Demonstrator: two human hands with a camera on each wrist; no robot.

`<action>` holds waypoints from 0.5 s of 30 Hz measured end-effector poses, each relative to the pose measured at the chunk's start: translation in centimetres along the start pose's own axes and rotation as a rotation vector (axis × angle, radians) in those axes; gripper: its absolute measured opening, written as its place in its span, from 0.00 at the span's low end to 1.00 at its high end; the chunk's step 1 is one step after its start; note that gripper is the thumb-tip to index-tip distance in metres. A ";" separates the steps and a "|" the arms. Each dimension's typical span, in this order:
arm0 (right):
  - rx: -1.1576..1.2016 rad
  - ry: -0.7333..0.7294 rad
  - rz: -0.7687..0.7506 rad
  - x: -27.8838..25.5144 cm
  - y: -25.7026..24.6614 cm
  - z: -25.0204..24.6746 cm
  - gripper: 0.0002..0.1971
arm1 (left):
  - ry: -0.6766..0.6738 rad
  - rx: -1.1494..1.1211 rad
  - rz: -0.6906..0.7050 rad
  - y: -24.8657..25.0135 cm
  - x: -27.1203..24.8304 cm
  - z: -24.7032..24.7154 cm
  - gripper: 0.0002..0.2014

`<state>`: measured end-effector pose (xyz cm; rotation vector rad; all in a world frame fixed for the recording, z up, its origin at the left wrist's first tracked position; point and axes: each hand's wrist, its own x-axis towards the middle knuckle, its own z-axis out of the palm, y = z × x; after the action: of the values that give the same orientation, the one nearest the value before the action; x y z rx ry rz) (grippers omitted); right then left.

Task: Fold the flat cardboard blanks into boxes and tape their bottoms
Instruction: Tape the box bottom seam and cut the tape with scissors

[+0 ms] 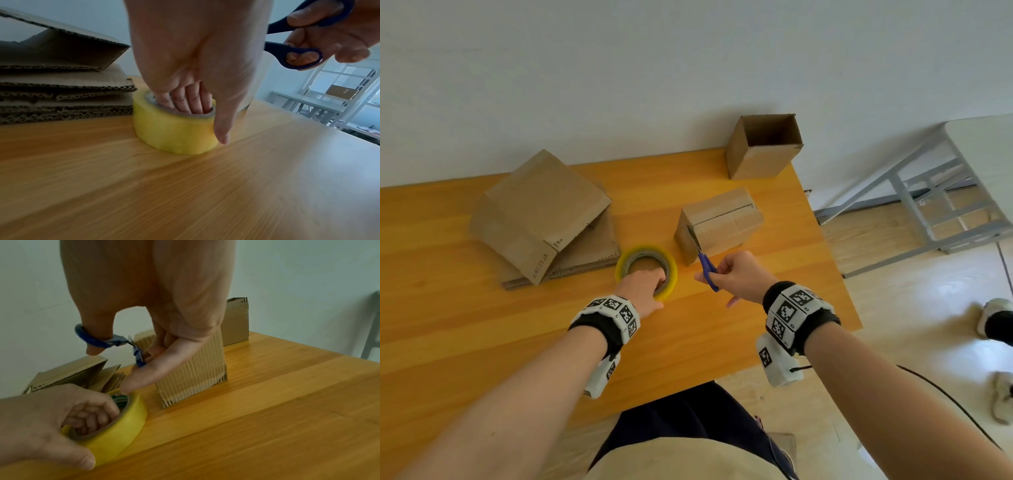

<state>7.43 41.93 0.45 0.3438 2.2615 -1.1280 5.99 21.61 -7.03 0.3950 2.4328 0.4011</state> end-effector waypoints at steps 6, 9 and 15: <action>0.001 -0.019 0.020 0.3 0.0 -0.1 0.22 | 0.031 -0.169 -0.043 0.5 0.6 -1.3 0.31; -0.003 -0.044 0.033 0.4 -0.1 -0.1 0.22 | 0.263 -0.303 -0.029 1.4 0.8 -3.6 0.28; 0.017 -0.085 0.035 0.6 -0.3 -0.4 0.21 | 0.310 -0.339 0.207 2.6 1.8 -7.0 0.37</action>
<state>6.66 42.09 0.44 0.3340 2.1648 -1.1234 0.71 23.29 -1.74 0.4639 2.5584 1.0141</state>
